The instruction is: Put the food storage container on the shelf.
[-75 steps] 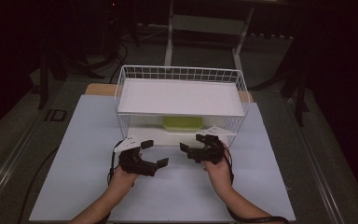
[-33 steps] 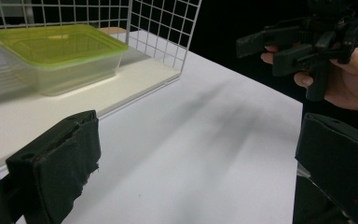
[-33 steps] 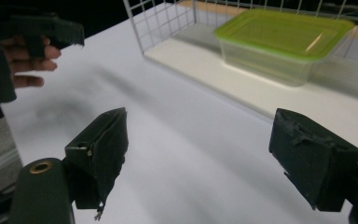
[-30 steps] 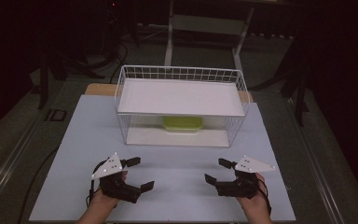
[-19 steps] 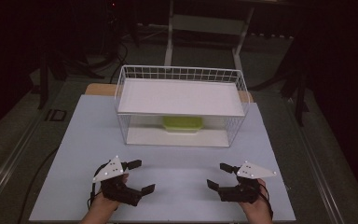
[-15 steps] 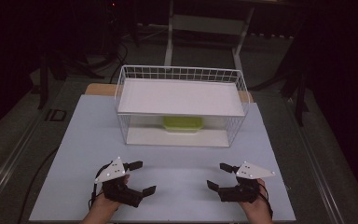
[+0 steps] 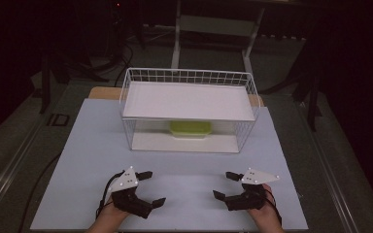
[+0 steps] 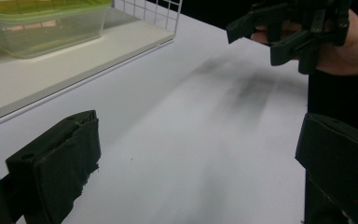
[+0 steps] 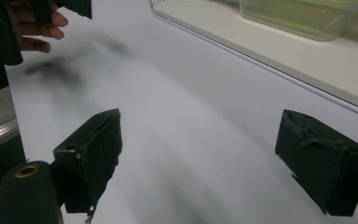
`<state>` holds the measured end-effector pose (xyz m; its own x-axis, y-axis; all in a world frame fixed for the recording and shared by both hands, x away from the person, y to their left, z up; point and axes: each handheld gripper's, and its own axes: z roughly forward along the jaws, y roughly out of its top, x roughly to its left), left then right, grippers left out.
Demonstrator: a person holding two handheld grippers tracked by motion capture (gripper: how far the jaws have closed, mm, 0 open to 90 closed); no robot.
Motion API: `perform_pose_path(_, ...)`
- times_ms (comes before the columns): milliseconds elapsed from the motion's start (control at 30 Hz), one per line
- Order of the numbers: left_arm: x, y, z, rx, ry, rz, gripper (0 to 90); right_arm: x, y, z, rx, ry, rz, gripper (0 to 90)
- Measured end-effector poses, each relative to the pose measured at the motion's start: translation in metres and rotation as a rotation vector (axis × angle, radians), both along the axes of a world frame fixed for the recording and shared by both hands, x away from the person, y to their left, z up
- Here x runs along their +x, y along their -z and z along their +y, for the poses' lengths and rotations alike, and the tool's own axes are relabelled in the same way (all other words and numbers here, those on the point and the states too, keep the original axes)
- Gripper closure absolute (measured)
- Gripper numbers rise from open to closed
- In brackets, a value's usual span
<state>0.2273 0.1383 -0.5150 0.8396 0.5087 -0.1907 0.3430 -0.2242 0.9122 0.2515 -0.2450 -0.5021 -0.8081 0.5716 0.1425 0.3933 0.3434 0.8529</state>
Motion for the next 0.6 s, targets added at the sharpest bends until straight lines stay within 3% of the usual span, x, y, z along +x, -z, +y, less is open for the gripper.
perform_pose_path(100, 0.0005, 0.0018, -0.0014, 0.015, 0.002, -0.005, 0.5, 0.0009, 0.0007, -0.0001, -0.006, 0.006, -0.018, 14.7)
perform_pose_path(333, 0.0022, 0.0019, -0.0004, -0.001, -0.024, -0.024, 0.5, 0.0039, 0.0002, -0.0043, 0.017, 0.023, -0.038, 14.9)
perform_pose_path(600, 0.0045, 0.0, 0.0066, 0.004, -0.109, -0.061, 0.5, 0.0068, 0.0009, -0.0073, 0.018, 0.043, -0.026, 15.1)
